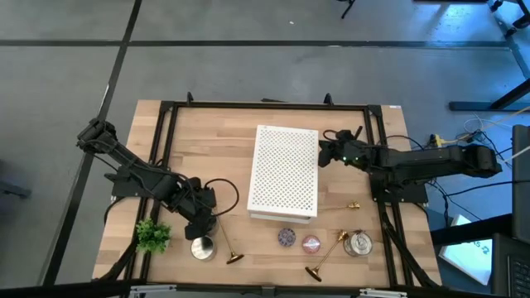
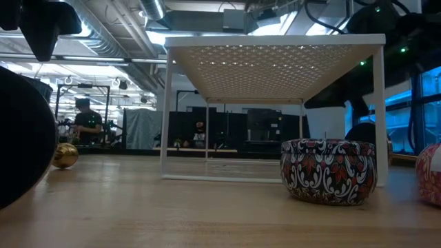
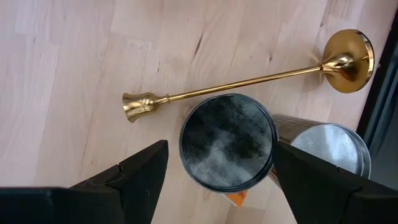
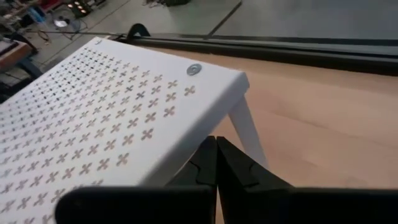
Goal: Pick & Place candle stick holders
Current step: Adjust the shelf on the table, then put the top silver scented candle on the shelf
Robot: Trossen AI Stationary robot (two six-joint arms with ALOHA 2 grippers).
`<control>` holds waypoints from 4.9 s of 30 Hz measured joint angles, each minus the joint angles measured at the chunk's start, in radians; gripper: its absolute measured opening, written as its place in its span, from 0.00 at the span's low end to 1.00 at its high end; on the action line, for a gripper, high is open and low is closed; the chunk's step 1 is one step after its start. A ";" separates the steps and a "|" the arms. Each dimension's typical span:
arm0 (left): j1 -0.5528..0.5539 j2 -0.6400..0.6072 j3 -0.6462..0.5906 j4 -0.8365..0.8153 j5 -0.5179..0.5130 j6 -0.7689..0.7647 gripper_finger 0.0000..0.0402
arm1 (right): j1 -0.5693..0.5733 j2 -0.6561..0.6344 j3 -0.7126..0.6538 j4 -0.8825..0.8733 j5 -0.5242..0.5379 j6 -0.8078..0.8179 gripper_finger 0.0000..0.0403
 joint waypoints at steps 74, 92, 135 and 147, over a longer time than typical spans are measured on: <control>-0.121 0.000 0.000 0.074 -0.130 0.018 0.71 | 0.590 0.172 0.640 0.210 -0.450 -0.571 0.00; -0.160 0.000 0.000 0.075 -0.212 0.019 0.71 | 0.564 0.317 0.640 0.505 -0.413 -0.524 0.05; -0.180 0.321 0.363 -0.290 -0.106 0.139 0.62 | 0.801 0.309 0.640 0.366 0.284 -0.551 0.93; -0.181 0.322 0.359 -0.286 -0.197 0.076 0.73 | 0.848 0.309 0.640 0.366 0.370 -0.633 0.93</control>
